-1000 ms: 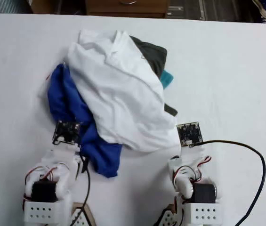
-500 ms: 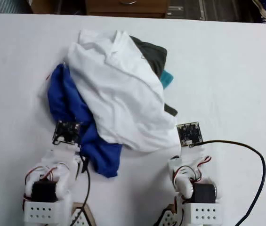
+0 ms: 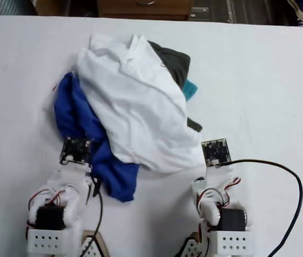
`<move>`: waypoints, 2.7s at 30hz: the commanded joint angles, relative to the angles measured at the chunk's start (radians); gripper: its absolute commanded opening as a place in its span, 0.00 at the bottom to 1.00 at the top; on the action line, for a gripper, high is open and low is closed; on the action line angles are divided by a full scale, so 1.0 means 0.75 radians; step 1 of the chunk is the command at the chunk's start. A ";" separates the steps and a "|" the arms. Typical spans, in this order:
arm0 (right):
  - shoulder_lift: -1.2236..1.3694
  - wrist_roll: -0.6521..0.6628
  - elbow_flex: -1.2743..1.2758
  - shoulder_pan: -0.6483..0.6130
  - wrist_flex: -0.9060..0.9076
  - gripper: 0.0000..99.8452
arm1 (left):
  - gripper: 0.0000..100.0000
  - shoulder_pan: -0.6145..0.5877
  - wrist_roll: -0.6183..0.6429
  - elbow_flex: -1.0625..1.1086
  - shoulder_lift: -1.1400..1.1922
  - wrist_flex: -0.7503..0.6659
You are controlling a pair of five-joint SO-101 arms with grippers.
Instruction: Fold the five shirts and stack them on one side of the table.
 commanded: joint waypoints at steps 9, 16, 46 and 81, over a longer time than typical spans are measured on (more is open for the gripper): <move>-0.013 -0.004 0.010 -0.013 -0.015 0.22 | 0.24 0.010 0.008 0.030 -0.014 0.006; -0.013 -0.004 0.010 -0.013 -0.015 0.22 | 0.24 0.010 0.008 0.030 -0.014 0.006; -0.013 -0.002 0.010 -0.015 -0.024 0.22 | 0.24 0.010 0.008 0.030 -0.014 0.006; 1.202 0.434 -1.618 0.171 0.431 0.22 | 0.24 0.440 0.016 0.030 -0.020 0.008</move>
